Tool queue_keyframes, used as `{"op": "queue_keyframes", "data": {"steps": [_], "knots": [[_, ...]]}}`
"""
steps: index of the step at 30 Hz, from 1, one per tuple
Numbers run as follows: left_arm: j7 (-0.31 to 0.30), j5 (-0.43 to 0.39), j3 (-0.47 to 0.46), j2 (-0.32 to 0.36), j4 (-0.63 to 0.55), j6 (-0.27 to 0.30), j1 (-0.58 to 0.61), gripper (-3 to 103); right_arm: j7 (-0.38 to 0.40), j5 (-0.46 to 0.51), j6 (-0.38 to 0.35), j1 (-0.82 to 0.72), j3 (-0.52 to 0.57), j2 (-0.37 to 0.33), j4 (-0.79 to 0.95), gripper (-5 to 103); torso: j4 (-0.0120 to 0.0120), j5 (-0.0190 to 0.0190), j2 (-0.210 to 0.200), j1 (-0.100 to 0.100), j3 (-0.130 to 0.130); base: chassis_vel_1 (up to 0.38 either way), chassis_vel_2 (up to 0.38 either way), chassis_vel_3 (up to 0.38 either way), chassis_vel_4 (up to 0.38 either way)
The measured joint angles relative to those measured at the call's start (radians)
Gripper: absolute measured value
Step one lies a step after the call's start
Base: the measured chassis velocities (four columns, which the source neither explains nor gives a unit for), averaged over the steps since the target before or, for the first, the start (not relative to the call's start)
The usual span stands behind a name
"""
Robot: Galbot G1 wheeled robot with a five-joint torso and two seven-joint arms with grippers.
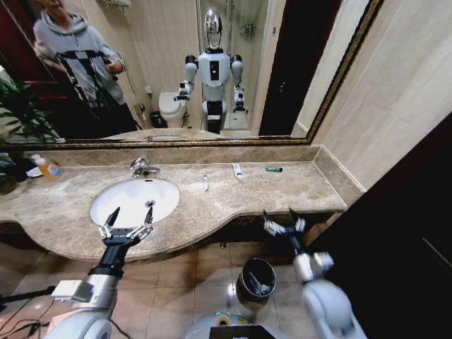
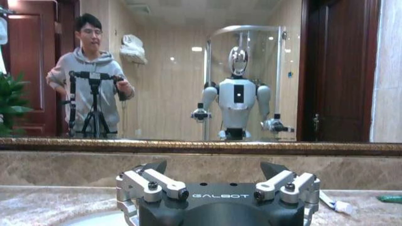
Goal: Pick up the trash from the sink and place it in the trash bin.
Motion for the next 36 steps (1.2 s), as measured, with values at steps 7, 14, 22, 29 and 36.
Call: {"op": "queue_keyframes", "data": {"steps": [7,14,22,29,36], "knots": [[0.0,0.0,0.0,0.0,0.0,0.0,0.0,100,-0.022,0.068,-0.06,0.305,-0.062,-0.109,-0.227,100,-0.0002,0.0001,0.0,0.0,0.0,0.0,0.0,0.0,0.0],[0.0,0.0,0.0,0.0,0.0,0.0,0.0,100,-0.04,0.116,-0.153,0.595,-0.174,-0.145,-0.49,100,-0.0003,0.0002,0.0,0.0,0.0,0.0,0.0,0.0,0.0],[0.0,0.0,0.0,0.0,0.0,0.0,0.0,100,-0.129,0.106,-0.193,0.828,-0.241,-0.121,-0.756,100,-0.0001,0.0,0.0,0.0,0.0,0.0,0.0,0.0,0.0],[0.0,0.0,0.0,0.0,0.0,0.0,0.0,100,-0.151,0.089,-0.184,0.89,-0.245,-0.093,-0.882,100,-0.0003,0.0,0.0,0.0,0.0,0.0,0.0,0.0,0.0],[0.0,0.0,0.0,0.0,0.0,0.0,0.0,100,-0.149,0.168,-0.21,0.838,-0.262,-0.071,-0.791,100,-0.0004,-0.0001,0.0,0.0,0.0,0.0,0.0,0.0,0.0]]}}
